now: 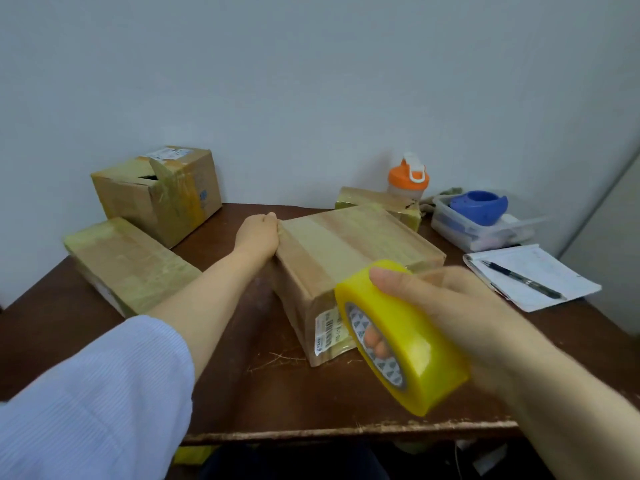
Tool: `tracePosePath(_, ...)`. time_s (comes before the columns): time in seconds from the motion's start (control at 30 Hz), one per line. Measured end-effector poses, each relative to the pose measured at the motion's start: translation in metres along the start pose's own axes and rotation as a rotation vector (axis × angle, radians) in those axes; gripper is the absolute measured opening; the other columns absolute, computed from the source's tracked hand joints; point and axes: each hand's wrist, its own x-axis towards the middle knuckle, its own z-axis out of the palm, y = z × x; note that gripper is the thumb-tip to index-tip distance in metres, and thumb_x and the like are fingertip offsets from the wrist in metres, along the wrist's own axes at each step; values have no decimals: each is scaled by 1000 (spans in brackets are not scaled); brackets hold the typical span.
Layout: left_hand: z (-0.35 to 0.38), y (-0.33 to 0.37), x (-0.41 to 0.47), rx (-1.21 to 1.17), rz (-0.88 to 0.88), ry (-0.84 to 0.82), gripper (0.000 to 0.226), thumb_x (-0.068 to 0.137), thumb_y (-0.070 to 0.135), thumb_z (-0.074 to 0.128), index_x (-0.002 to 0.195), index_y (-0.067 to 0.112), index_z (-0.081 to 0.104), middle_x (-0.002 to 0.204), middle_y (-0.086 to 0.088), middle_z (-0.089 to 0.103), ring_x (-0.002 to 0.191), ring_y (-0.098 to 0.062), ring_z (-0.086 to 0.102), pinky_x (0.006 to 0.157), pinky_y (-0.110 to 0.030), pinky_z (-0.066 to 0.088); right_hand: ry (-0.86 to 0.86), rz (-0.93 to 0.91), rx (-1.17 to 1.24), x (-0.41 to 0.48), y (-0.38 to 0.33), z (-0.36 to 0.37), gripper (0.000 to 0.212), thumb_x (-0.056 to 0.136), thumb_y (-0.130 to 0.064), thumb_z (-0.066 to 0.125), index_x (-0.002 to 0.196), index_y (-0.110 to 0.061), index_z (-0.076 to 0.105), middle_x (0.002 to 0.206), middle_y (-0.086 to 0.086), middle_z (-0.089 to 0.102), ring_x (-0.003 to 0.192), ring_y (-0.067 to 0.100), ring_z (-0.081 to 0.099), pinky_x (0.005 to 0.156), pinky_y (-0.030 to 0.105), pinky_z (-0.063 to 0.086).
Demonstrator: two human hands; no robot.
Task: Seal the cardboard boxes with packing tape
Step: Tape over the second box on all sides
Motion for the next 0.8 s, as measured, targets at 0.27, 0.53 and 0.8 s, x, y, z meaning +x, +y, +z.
tracePosePath(0.27, -2, -1, 2, 78, 57, -51, 40, 102, 23, 29, 71, 8, 52, 76, -6, 45, 81, -22, 44, 77, -34, 37, 90, 73, 108, 10, 62, 11, 51, 61, -46, 68, 71, 4, 70, 66, 25, 68, 50, 27, 64, 51, 32, 53)
tracePosePath(0.53, 8, 36, -5, 967, 369, -201, 87, 89, 69, 11, 149, 6, 18, 157, -14, 15, 145, -25, 10, 115, -44, 2, 41, 112, 111, 20, 62, 6, 49, 63, -45, 69, 67, 4, 71, 67, 26, 68, 51, 28, 64, 52, 31, 54)
tracePosePath(0.8, 20, 39, -44, 1045, 311, -362, 98, 84, 76, 6, 149, 4, -8, 158, -15, -12, 146, -25, -10, 117, -39, -8, 31, 110, 134, 24, 61, 5, 41, 82, -33, 67, 64, 4, 71, 64, 26, 67, 49, 28, 63, 50, 29, 52)
